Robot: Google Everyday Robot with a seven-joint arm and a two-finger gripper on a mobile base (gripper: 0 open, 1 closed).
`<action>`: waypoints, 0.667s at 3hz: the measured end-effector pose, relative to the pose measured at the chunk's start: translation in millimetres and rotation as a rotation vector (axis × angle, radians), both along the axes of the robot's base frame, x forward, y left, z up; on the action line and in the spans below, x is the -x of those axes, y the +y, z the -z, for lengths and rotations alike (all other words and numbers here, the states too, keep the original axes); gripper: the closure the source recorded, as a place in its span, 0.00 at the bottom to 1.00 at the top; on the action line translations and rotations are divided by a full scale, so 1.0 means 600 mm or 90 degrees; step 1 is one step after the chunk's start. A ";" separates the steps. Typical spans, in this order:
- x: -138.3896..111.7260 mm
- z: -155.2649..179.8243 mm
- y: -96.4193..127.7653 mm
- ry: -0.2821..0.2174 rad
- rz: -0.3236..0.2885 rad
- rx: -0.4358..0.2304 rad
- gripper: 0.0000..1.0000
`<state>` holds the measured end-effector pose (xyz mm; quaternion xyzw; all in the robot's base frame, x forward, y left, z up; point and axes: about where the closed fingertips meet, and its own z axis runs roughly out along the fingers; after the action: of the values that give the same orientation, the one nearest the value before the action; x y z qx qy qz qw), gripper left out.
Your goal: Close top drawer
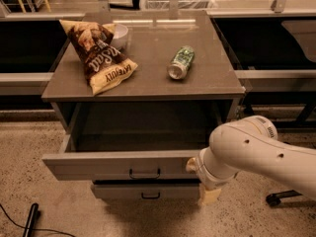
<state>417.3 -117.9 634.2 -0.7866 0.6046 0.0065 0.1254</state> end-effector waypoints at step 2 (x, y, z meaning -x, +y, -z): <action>0.000 0.000 0.000 0.000 0.000 0.000 0.00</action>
Offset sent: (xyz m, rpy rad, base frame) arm 0.0000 0.0000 0.0000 0.0000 0.0000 0.0000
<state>417.3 -117.9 634.3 -0.7866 0.6046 0.0064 0.1254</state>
